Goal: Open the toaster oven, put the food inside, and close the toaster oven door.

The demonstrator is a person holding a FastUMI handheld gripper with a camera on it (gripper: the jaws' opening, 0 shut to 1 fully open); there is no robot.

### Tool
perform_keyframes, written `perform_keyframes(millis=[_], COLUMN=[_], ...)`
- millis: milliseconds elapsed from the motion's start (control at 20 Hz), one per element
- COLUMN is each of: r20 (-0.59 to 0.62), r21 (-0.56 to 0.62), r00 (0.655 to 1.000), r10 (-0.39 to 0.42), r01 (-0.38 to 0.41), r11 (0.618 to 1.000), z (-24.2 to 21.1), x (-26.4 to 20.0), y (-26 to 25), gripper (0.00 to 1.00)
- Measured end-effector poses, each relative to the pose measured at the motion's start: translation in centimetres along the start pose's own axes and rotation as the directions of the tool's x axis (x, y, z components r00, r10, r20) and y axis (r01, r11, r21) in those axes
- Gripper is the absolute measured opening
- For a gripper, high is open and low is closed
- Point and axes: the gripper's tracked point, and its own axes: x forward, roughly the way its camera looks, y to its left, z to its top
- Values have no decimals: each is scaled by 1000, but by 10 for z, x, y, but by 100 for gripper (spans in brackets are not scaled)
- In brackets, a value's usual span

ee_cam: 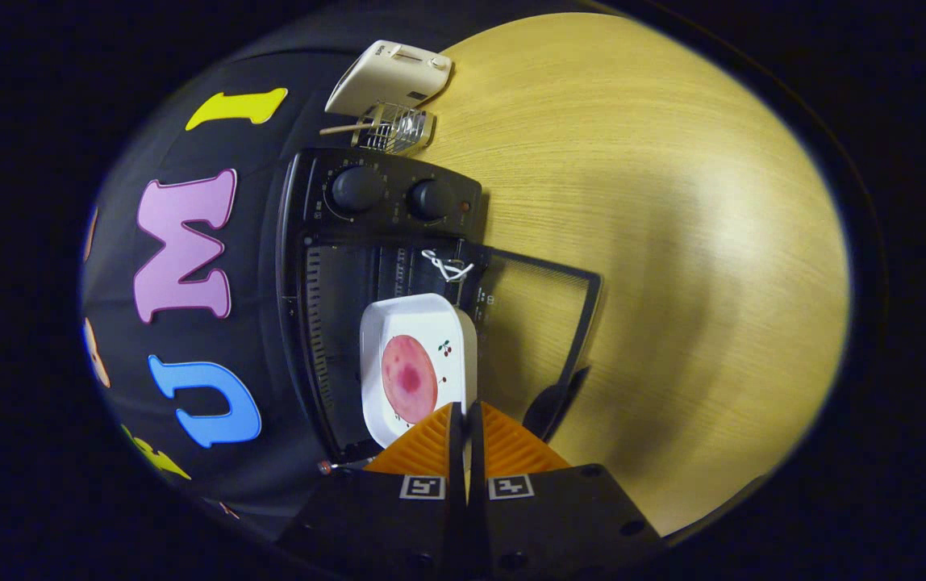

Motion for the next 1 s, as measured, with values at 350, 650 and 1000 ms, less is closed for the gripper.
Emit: perform_keyframes(millis=[350,650,1000], r20=[152,155,117], r21=[112,161,122], r00=[988,988,993], r10=[-9,18,34], r01=[-8,-43,-48], r11=[994,986,991], z=[2,4,1], x=[57,81,70], y=[30,49,53], gripper=[5,8,41])
